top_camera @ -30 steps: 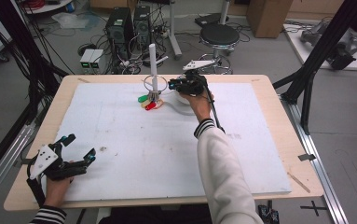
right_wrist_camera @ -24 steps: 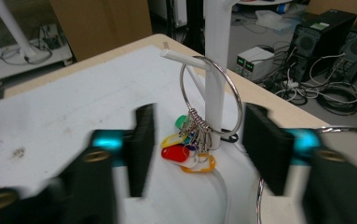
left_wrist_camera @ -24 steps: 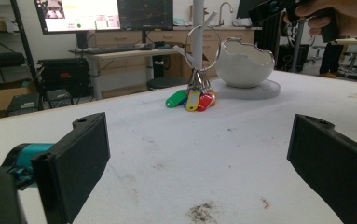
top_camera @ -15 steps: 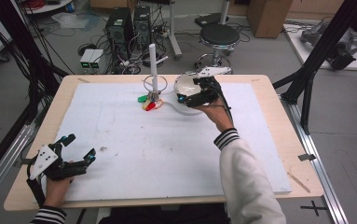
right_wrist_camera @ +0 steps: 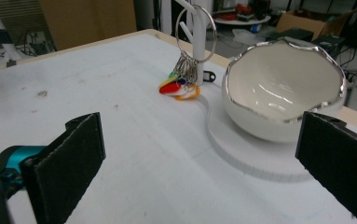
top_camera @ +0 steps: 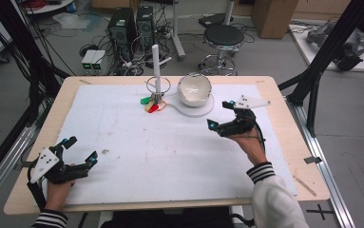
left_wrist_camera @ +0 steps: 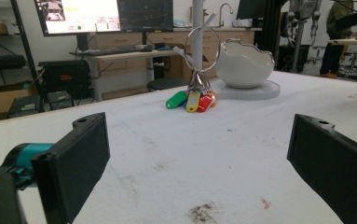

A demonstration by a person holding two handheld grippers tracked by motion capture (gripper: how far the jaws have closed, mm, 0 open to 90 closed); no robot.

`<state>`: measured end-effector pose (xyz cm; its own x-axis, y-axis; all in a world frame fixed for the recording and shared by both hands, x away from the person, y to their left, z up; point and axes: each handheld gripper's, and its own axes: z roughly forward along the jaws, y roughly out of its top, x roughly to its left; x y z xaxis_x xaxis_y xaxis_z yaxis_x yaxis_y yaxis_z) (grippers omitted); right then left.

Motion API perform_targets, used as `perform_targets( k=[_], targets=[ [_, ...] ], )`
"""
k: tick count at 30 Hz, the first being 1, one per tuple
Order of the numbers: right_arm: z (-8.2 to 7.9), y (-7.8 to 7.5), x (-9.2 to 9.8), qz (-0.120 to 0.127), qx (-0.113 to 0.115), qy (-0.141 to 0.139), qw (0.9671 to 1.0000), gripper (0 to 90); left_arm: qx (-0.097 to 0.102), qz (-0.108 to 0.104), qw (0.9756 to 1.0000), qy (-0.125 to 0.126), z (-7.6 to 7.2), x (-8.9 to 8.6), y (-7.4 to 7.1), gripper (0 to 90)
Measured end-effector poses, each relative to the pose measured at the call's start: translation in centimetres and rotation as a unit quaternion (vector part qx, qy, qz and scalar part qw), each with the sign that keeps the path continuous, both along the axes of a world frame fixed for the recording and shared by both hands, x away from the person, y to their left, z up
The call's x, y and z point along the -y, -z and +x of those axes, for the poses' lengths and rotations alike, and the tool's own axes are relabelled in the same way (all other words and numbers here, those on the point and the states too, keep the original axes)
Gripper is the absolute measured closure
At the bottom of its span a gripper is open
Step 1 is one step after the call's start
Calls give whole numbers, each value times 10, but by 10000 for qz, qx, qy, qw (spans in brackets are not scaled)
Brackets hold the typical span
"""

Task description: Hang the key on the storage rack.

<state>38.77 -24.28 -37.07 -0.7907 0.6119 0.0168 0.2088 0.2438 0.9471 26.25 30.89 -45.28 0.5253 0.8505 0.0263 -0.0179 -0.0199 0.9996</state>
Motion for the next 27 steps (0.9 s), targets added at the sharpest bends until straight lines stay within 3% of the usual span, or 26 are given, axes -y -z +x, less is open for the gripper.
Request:
perform_targets(
  k=[8, 18, 20, 27],
  targets=[
    [-32, 39, 36, 501, 285, 147, 9982, 9, -3, -11, 10000, 0, 0, 0, 0, 61],
    [-52, 71, 56, 1003, 582, 387, 9925, 8, -4, -12, 10000, -10, 0, -1, 0, 61],
    [-54, 77, 58, 1043, 509, 407, 9924, 8, -12, -18, 10000, -5, 0, -1, 0, 61],
    [-60, 80, 56, 973, 737, 521, 9912, 8, 2, -12, 10000, 2, 0, 0, 0, 61]
  ],
)
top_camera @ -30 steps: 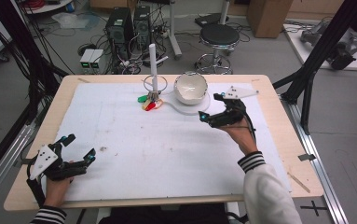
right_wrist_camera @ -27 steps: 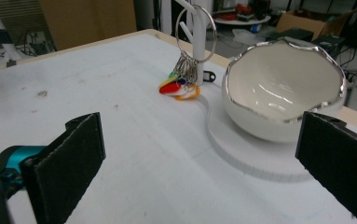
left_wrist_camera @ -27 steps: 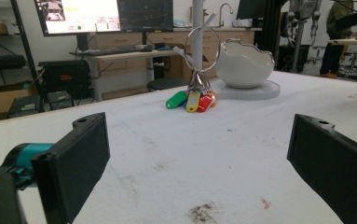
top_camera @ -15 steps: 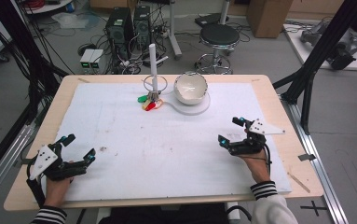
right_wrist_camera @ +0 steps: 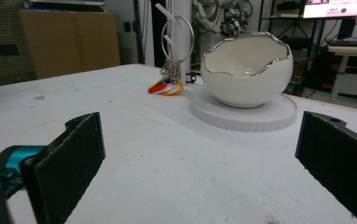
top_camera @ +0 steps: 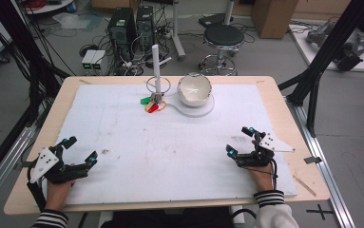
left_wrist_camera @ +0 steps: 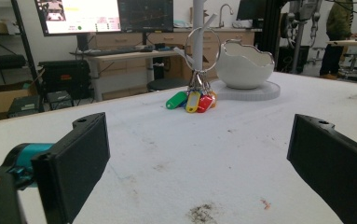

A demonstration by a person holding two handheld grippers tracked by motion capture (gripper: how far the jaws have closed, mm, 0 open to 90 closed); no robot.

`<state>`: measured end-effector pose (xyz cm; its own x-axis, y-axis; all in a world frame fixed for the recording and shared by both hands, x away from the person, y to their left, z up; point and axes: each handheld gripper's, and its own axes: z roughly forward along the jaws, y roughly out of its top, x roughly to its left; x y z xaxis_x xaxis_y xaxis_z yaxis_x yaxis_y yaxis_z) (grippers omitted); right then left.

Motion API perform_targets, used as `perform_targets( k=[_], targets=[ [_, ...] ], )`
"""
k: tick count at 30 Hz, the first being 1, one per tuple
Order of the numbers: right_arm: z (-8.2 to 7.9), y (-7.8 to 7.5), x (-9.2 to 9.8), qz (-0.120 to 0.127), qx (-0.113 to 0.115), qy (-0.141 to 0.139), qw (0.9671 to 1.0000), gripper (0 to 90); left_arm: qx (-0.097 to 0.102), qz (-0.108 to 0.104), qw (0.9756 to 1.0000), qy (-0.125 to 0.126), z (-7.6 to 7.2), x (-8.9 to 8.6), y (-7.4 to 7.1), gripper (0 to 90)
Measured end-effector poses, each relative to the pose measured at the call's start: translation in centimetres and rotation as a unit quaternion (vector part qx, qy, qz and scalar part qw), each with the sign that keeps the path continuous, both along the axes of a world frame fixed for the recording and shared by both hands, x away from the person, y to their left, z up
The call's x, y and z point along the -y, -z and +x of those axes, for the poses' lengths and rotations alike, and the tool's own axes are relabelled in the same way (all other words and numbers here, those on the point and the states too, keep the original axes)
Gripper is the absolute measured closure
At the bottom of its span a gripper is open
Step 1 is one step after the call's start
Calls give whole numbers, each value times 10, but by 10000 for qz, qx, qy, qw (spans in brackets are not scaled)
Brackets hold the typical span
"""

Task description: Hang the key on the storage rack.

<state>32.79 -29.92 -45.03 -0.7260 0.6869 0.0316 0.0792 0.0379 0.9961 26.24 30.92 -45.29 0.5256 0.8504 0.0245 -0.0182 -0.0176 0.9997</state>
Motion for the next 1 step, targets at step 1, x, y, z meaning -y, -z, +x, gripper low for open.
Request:
perform_targets(
  k=[1],
  targets=[
    [0, 0, 0, 5, -13, -9, 10000, 8, -1, -2, 10000, -4, 0, 0, 0, 61]
  ],
)
